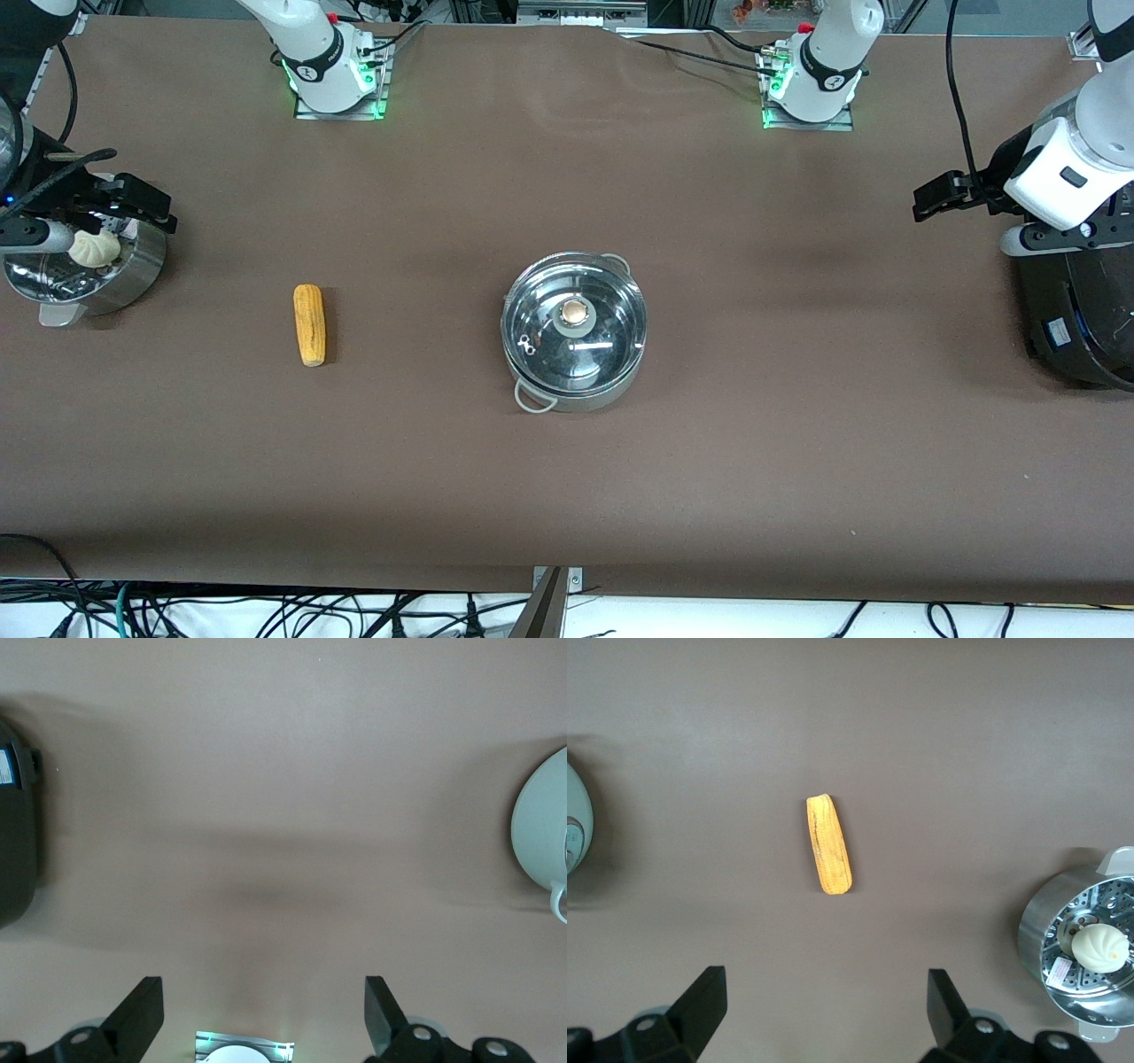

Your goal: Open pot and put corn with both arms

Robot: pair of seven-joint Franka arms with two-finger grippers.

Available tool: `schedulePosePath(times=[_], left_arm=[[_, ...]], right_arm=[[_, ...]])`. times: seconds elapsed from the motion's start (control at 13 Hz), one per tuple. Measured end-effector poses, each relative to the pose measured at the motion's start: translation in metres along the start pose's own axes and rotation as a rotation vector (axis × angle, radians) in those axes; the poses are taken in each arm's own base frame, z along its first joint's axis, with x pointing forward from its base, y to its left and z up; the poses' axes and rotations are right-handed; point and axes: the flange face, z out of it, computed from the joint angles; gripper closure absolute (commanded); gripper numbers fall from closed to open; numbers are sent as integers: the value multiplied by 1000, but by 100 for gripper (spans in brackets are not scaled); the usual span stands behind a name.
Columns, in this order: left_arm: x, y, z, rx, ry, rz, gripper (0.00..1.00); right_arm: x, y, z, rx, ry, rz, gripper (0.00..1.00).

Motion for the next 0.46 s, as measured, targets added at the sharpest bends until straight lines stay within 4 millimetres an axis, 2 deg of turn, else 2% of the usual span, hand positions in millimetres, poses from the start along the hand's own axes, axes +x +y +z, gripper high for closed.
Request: schedulePosePath(times=[0.31, 0.46], left_arm=[[2, 3, 3, 2, -6, -2, 0], [2, 3, 4, 2, -8, -3, 0]], right_arm=[[0, 0, 0, 0, -1, 0, 0], [1, 0, 10, 0, -31, 0, 0]])
